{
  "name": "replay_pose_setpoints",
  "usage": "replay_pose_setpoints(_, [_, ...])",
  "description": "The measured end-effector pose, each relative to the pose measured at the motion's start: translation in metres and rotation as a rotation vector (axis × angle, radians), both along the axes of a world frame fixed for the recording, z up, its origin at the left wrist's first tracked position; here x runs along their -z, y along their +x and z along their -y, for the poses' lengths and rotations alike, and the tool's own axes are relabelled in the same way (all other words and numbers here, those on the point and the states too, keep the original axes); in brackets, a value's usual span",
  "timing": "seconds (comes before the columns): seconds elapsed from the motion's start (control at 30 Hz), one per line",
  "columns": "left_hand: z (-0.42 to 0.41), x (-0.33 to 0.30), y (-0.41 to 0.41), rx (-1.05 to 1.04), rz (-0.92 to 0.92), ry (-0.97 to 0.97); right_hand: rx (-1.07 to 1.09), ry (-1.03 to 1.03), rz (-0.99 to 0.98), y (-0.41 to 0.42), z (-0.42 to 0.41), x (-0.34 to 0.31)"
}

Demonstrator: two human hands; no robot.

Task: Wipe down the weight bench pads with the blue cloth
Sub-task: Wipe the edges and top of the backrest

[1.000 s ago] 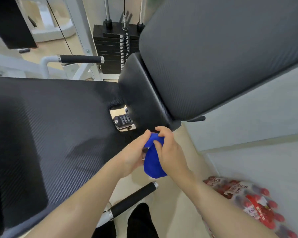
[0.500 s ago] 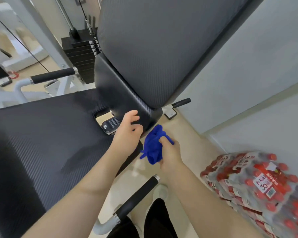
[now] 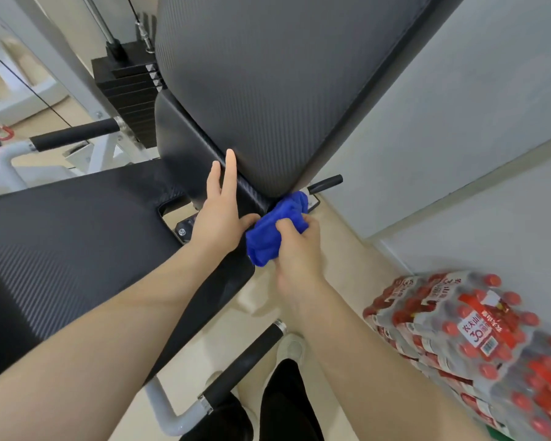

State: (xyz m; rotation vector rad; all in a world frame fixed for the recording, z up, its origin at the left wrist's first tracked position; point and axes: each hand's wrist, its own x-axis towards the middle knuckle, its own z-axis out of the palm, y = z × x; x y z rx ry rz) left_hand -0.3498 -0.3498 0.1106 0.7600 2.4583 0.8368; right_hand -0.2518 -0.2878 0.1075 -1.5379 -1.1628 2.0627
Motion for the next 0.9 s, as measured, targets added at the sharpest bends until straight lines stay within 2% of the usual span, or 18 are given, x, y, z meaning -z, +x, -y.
replay_pose_setpoints(0.23, [-0.002,0.005,-0.004,-0.001,-0.054,-0.024,-0.037,-0.025,0.222,-0.020,0.002,0.043])
replay_pose_setpoints(0.33, [-0.002,0.004,-0.005,-0.018,-0.055,-0.027,-0.027,0.149,0.211,-0.013,0.007,0.036])
replay_pose_setpoints(0.47, [-0.002,0.002,-0.006,0.015,-0.083,-0.064,-0.091,0.603,0.010,0.002,0.020,0.000])
replay_pose_setpoints(0.57, [0.001,0.001,-0.011,0.024,-0.034,-0.048,-0.095,0.808,0.050,-0.003,0.020,0.002])
replay_pose_setpoints(0.63, [0.004,-0.002,-0.015,0.043,-0.021,-0.001,-0.159,0.844,0.113,-0.007,0.019,0.011])
replay_pose_setpoints(0.73, [0.008,-0.007,-0.017,0.120,-0.062,-0.040,-0.314,0.905,0.209,-0.009,0.016,0.023])
replay_pose_setpoints(0.83, [0.010,-0.008,-0.016,0.162,-0.086,-0.047,-0.220,0.886,0.148,0.000,0.005,0.009])
replay_pose_setpoints(0.9, [0.008,-0.012,-0.013,0.121,-0.165,-0.051,-0.103,0.880,0.079,0.005,-0.007,-0.015])
